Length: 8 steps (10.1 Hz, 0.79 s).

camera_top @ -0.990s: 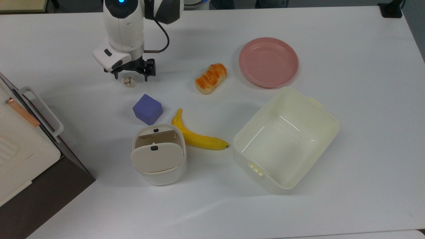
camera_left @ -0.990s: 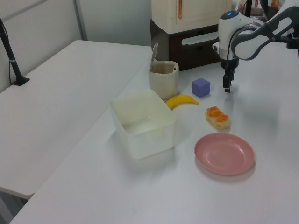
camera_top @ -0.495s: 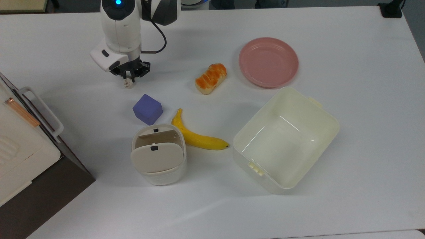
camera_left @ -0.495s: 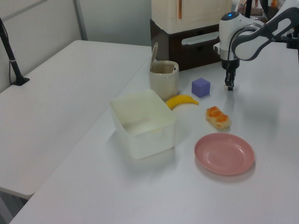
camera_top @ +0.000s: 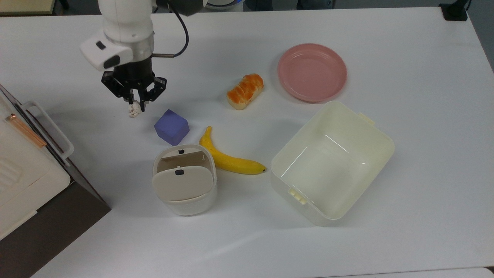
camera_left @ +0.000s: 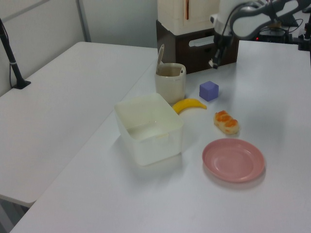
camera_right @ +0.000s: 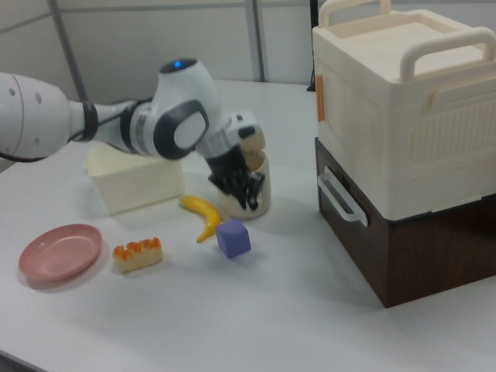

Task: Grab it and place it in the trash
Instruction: 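Lift the beige piece and carry it over the cream trash bin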

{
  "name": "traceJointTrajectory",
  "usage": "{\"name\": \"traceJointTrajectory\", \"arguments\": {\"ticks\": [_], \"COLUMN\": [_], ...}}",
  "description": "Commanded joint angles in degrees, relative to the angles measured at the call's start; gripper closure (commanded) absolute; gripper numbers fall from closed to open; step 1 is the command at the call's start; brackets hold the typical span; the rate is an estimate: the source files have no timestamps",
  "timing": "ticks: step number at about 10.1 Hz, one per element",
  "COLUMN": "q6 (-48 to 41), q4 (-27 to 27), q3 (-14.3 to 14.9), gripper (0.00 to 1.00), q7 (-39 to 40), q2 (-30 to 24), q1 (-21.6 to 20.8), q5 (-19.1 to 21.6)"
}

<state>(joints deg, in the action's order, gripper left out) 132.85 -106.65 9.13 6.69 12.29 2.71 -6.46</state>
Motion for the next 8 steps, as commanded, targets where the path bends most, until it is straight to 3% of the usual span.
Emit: {"name": "traceJointTrajectory", "arguments": {"ticks": [1,2,4,6,7,8], "q6": [0.0,0.1,0.2,4.5,5.3,5.3], "q4": [9.1,12.3,17.7,20.3,20.3,20.3], "q3": [-0.7,-1.2,-2.0,-2.0,-1.9,-1.9], "gripper": [1.00,1.00,0.90,0.54,0.08,0.00], "q7": [-0.7,-5.2,-13.3,-19.8,-21.6,-23.8], "q2": [1.8,4.2,9.2,12.1,12.1,11.8], "q1": [-2.8,-3.6,-7.1,-8.8,-8.9,-9.0], "q5": [4.3,5.5,5.0,4.6,4.4,3.1]}}
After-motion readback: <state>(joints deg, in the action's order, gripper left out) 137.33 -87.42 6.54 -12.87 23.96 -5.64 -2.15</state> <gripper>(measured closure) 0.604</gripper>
